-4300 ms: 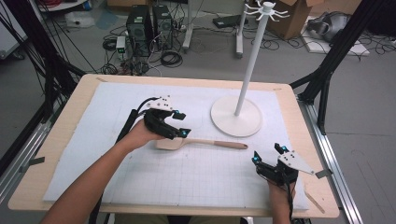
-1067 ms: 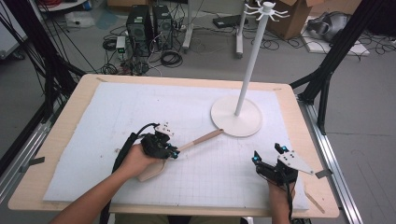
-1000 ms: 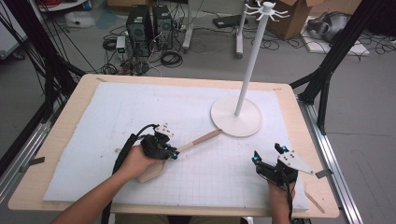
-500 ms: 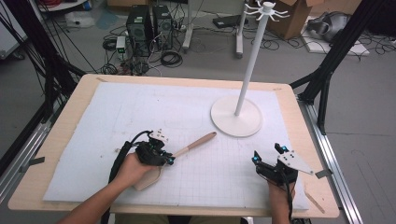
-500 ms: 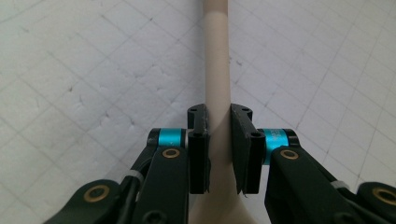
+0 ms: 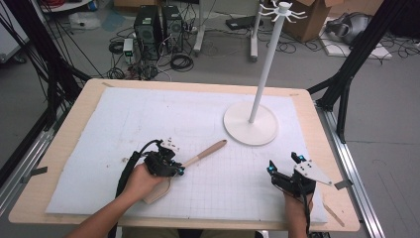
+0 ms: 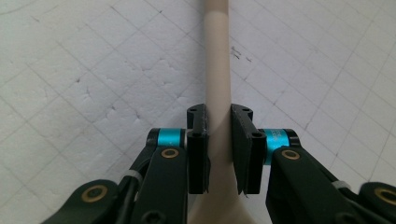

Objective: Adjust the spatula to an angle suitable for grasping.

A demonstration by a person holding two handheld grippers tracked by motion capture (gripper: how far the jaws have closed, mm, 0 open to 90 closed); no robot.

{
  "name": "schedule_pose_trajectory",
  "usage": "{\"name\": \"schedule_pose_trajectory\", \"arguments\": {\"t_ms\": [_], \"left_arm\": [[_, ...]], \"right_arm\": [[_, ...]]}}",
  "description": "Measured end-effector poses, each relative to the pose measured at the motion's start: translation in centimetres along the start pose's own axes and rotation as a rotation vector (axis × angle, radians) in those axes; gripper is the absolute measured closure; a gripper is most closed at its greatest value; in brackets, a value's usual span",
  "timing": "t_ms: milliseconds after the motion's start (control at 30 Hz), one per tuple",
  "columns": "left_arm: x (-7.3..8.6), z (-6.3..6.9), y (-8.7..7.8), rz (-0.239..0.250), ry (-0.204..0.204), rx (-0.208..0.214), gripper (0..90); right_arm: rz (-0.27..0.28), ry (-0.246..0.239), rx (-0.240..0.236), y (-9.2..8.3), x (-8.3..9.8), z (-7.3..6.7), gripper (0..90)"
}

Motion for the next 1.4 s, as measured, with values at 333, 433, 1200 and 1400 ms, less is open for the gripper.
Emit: {"name": "schedule_pose_trajectory", "arguments": {"t_ms": [333, 433, 1200, 1400], "left_arm": [[0.1, -2.5, -4.4, 0.344, -0.03, 0.055, 34.1], [0.7, -3.5, -5.9, 0.447, -0.009, 0.07, 25.5], [6.9, -7.1, -9.7, 0.758, -0.117, -0.129, 16.9], [6.5, -7.0, -9.8, 0.761, -0.12, -0.124, 17.1]], "right_arm": [[-0.003, -0.005, 0.002, 0.0, 0.0, 0.0, 15.6], [-0.002, -0.007, 0.004, 0.0, 0.0, 0.0, 15.6], [-0.021, -0.028, 0.011, 0.3, 0.0, -0.2, 15.6], [-0.026, -0.023, 0.013, 0.3, 0.0, -0.1, 15.6]]}}
Point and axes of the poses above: each handheld gripper's, and its own axes: y roughly forward along the jaws, x roughly out of its underside, z roughly to its right, the point moved 2 cm from there along y, roughly forward along the jaws, and after that the axes turned 2 degrees about y, right-handed, at the moved point
